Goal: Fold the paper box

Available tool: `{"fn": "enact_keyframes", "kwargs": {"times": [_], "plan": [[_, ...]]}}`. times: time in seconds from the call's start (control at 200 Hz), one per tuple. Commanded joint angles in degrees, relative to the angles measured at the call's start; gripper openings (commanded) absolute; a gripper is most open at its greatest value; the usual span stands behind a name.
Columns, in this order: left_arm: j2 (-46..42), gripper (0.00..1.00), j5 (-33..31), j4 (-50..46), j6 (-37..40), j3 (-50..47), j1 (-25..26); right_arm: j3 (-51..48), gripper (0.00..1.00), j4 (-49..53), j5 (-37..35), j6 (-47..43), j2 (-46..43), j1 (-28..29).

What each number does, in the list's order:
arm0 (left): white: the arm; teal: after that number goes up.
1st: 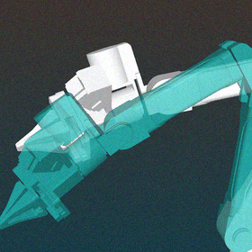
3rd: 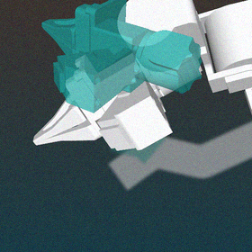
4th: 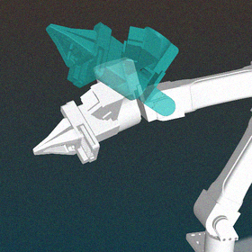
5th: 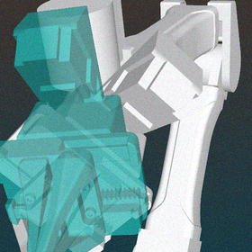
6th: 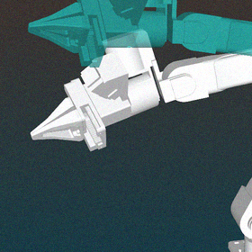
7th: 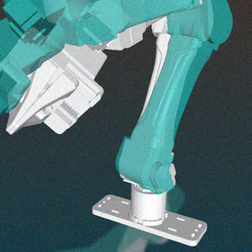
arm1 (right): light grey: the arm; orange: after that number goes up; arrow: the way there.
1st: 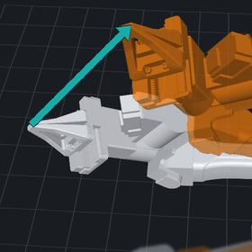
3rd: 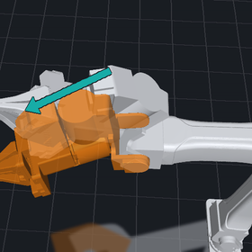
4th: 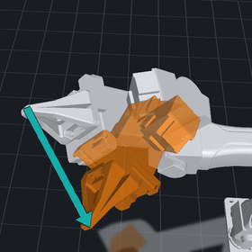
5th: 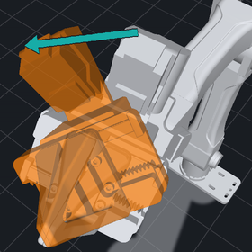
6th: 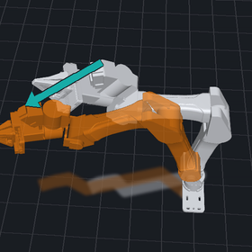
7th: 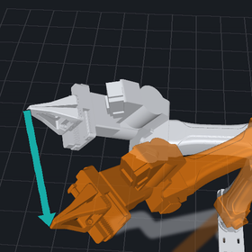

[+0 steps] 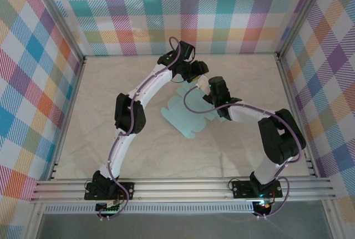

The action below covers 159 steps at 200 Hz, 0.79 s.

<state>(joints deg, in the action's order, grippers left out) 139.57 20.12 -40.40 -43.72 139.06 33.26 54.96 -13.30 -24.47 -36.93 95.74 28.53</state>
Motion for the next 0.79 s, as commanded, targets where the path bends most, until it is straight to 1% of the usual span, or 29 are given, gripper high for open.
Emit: {"fn": "enact_keyframes", "kwargs": {"times": [0.0,0.04,0.11,0.16,0.28,0.445,0.5,0.54,0.575,0.625,0.715,0.79], "plan": [[-0.20,0.57,2.12,-0.59,-0.53,-0.76,0.67,2.04,0.00,-1.81,-0.19,0.10,0.65,0.29],[-0.34,0.55,2.80,0.59,-1.46,-1.69,0.75,2.13,0.00,-1.60,-0.12,0.10,0.75,0.29],[-0.25,0.49,4.01,1.92,-2.94,-2.22,0.76,2.25,0.00,-1.61,-0.07,0.32,0.93,0.29],[-0.22,0.49,3.83,1.92,-3.30,-2.15,0.84,2.26,0.00,-1.56,-0.14,0.37,0.95,0.29],[-0.23,0.50,1.13,0.59,-3.17,-2.53,0.76,2.41,0.00,-1.83,-0.05,0.45,0.84,0.29],[-0.37,0.47,2.29,2.23,-5.53,-3.95,0.84,2.43,0.00,-1.98,-0.21,0.80,1.09,0.31],[-0.37,0.43,2.31,2.26,-6.06,-4.29,0.85,2.43,0.00,-2.13,-0.14,0.88,1.06,0.29],[-0.35,0.36,2.18,2.23,-6.28,-4.49,0.85,2.36,0.00,-2.25,-0.14,0.90,0.95,0.29],[-0.42,0.32,1.91,2.01,-6.41,-4.53,0.76,2.35,0.00,-2.26,-0.12,0.89,0.91,0.34],[-0.44,0.31,1.77,1.86,-6.44,-4.53,0.61,2.26,0.00,-2.30,-0.13,0.85,0.82,0.25],[-0.83,0.26,1.68,1.79,-6.44,-4.58,0.62,2.17,0.00,-2.28,-0.14,0.67,0.83,0.29],[-0.97,0.24,1.68,1.73,-6.36,-4.54,0.63,2.17,0.00,-2.19,-0.12,0.63,0.84,0.25]]}}
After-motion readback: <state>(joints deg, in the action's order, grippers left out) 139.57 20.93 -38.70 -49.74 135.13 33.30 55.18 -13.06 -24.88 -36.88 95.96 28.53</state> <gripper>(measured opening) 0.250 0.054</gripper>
